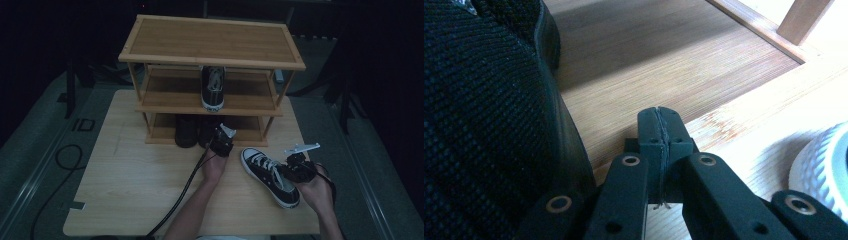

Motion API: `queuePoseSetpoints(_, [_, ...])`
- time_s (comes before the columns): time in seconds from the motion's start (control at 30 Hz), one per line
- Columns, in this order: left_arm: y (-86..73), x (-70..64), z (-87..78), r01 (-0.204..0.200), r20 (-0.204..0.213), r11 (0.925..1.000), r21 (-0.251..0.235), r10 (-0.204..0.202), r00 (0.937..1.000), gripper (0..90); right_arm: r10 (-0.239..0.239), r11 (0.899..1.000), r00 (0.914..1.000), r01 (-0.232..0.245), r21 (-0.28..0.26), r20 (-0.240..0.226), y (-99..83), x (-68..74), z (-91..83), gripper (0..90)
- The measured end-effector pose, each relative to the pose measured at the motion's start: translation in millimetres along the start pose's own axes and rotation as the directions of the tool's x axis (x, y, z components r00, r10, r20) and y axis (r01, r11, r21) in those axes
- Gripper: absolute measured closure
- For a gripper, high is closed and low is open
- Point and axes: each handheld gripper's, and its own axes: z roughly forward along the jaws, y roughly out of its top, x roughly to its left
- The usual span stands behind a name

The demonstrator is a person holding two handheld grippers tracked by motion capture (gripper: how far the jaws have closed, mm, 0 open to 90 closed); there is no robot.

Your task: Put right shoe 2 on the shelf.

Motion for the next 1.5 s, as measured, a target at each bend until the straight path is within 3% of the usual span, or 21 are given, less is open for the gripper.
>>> queuePoseSetpoints(0.4, [0.0,0.0,-0.1,-0.002,-0.001,1.0,0.002,0.002,1.0,90.0,-0.008,0.999,0.9998,0.008,-0.051,-0.016,12.3,-8.2,-18.0,88.3])
queuePoseSetpoints(0.87, [0.0,-0.1,-0.1,-0.003,-0.002,1.0,0.001,0.003,1.0,90.0,-0.025,0.996,0.9984,0.02,-0.088,-0.051,27.6,-18.9,-25.6,88.3])
queuePoseSetpoints(1.5, [0.0,0.2,-0.1,0.0,0.002,1.0,0.001,0.0,1.0,90.0,-0.063,0.989,0.9964,0.055,-0.134,-0.057,42.8,-24.0,-42.7,88.3])
